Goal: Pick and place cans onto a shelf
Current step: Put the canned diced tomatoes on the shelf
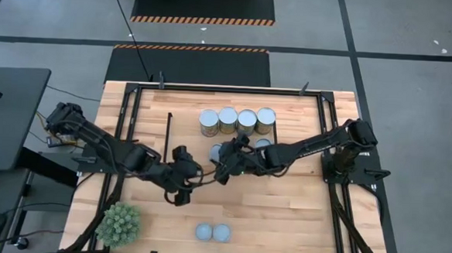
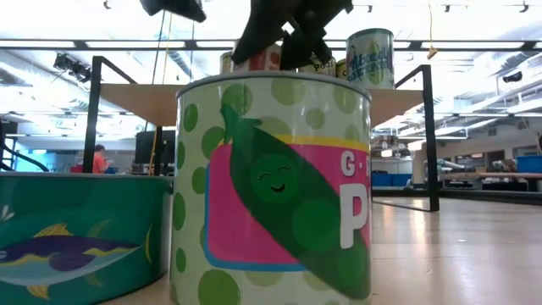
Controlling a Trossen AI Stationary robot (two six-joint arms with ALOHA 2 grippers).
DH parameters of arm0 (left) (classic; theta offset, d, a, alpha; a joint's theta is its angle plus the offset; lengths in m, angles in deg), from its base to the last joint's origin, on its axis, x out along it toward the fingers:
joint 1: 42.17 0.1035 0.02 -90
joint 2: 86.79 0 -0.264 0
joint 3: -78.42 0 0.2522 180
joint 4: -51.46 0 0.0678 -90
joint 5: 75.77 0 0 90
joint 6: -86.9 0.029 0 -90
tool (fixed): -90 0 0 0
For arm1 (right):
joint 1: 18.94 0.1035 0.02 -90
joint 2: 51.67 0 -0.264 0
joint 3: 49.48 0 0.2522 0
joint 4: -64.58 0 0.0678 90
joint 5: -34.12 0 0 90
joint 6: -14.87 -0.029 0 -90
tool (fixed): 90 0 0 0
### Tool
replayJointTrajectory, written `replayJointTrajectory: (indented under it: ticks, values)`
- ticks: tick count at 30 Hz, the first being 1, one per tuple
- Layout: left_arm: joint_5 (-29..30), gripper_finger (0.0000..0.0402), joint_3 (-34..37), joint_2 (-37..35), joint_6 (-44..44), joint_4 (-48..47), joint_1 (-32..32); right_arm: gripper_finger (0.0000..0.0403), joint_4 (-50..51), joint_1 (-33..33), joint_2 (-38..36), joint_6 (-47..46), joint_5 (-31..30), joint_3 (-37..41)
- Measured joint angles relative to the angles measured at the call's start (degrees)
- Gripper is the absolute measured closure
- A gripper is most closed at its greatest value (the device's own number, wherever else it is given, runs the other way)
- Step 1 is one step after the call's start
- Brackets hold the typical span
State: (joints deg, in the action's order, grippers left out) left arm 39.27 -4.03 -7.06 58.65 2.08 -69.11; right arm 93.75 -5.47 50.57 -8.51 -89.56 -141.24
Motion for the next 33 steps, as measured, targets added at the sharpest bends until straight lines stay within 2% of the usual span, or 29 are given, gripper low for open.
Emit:
replayJointTrajectory:
  ticks: [4,11,33]
  values:
    - [-2.70,0.0148,-0.02,-1.71,-0.69,-3.92,1.49,0.0105,-0.18,-0.88,0.00,0.06,0.24,0.00]
    - [-2.81,0.0148,-0.04,-2.65,0.87,-8.06,2.70,0.0105,-0.01,-1.89,0.00,1.05,0.55,-0.02]
    - [-1.31,0.0148,-0.02,-2.12,9.42,-7.88,2.77,0.0094,-0.86,-3.14,1.33,3.94,4.87,-0.20]
